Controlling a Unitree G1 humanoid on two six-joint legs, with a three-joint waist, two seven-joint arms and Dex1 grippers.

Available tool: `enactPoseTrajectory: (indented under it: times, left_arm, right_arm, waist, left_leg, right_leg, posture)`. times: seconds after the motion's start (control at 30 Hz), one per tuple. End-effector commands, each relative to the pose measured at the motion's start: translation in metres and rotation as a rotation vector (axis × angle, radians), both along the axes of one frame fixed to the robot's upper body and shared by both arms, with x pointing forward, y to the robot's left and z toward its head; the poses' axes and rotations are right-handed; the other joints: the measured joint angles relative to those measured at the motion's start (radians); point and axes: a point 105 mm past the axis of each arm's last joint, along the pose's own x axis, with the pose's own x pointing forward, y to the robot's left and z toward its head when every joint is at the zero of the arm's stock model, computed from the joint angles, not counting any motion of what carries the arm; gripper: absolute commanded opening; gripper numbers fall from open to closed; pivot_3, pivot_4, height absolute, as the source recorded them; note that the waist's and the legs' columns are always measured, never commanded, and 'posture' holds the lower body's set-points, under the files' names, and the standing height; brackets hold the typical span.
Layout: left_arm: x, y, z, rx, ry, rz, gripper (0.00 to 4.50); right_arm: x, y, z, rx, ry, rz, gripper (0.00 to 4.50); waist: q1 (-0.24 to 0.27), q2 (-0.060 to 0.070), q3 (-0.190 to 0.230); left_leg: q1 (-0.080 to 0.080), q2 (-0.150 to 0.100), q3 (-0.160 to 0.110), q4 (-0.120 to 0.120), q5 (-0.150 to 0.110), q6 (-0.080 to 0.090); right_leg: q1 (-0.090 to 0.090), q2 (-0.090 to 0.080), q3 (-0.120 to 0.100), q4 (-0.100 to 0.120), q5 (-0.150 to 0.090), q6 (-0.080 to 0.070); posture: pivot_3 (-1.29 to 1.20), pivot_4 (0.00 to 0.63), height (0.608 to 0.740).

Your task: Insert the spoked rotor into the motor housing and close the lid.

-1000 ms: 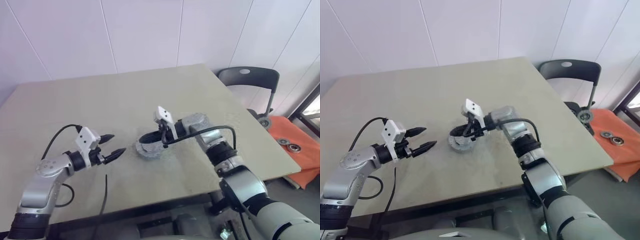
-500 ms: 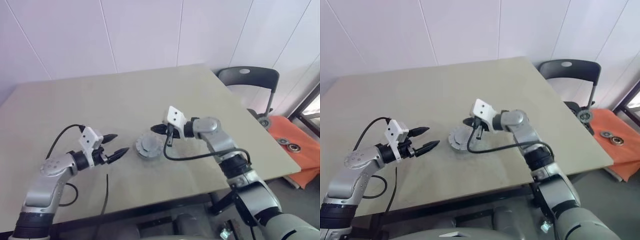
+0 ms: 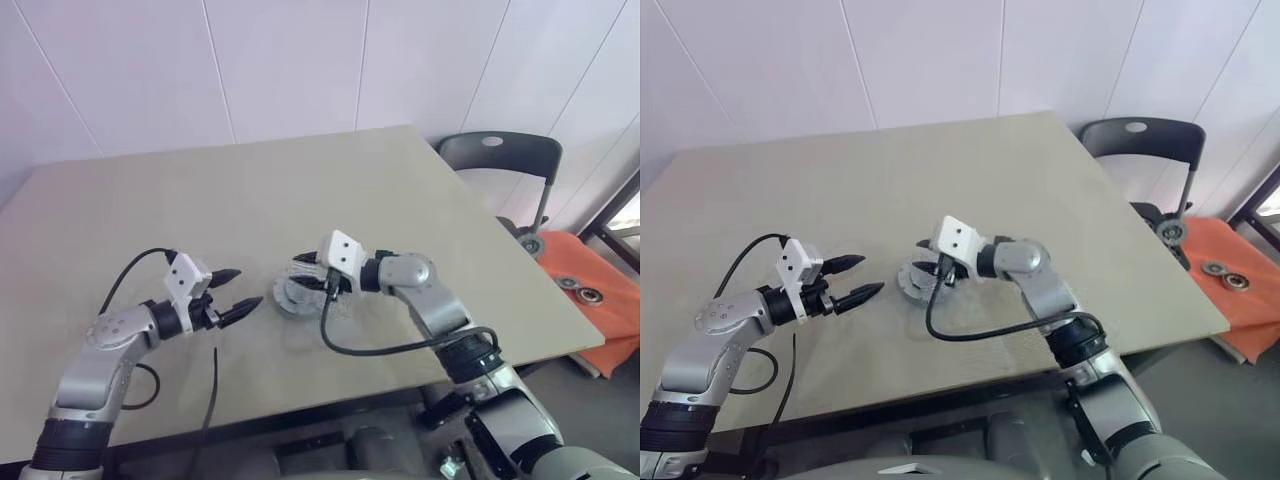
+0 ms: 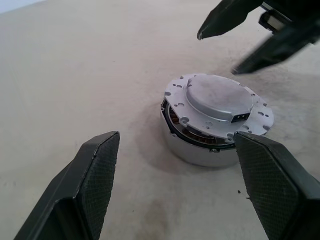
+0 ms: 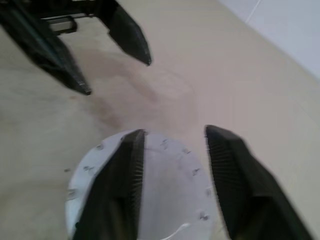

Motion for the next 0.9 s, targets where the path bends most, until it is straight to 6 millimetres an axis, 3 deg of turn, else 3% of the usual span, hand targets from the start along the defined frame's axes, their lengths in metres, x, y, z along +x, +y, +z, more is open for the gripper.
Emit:
enactPoseTrajectory:
  times: [0.03, 0.2, 0.47, 0.9]
  left_arm:
    - [0.005, 0.000, 0.012, 0.007, -0.050, -0.012, 3.88]
    - [0.005, -0.001, 0.012, 0.010, -0.047, -0.019, 3.88]
    - [0.005, -0.004, 0.011, 0.011, -0.041, -0.030, 3.88]
    - [0.008, -0.004, 0.011, 0.008, -0.044, -0.032, 3.88]
  right_arm:
    - [-0.013, -0.002, 0.010, 0.025, 0.045, 0.067, 3.31]
    - [-0.022, -0.006, 0.006, 0.030, 0.118, 0.093, 3.31]
    - [-0.005, 0.001, 0.001, 0.050, 0.074, -0.044, 3.31]
    - [-0.004, 0.004, -0.021, 0.007, 0.100, -0.091, 3.31]
  waist:
    - [0.000, 0.000, 0.000]
    - [-0.001, 0.000, 0.000]
    - [0.000, 0.000, 0.000]
    - [0.000, 0.000, 0.000]
  left_leg:
    - [0.000, 0.000, 0.000, 0.000, 0.000, 0.000]
    - [0.000, 0.000, 0.000, 0.000, 0.000, 0.000]
    - [-0.001, 0.000, 0.000, 0.001, 0.000, 0.000]
    - [-0.002, 0.000, 0.000, 0.000, 0.000, 0.000]
  right_leg:
    - [0.000, 0.000, 0.000, 0.000, 0.000, 0.000]
    - [0.000, 0.000, 0.000, 0.000, -0.001, 0.002]
    - [-0.001, 0.000, 0.000, 0.000, -0.001, 0.002]
    - [-0.002, 0.000, 0.000, 0.000, 0.000, 0.000]
  posture:
    - [0.00, 0.000, 0.740]
    - [0.00, 0.000, 0.740]
    - [0.00, 0.000, 0.740]
    - [0.00, 0.000, 0.740]
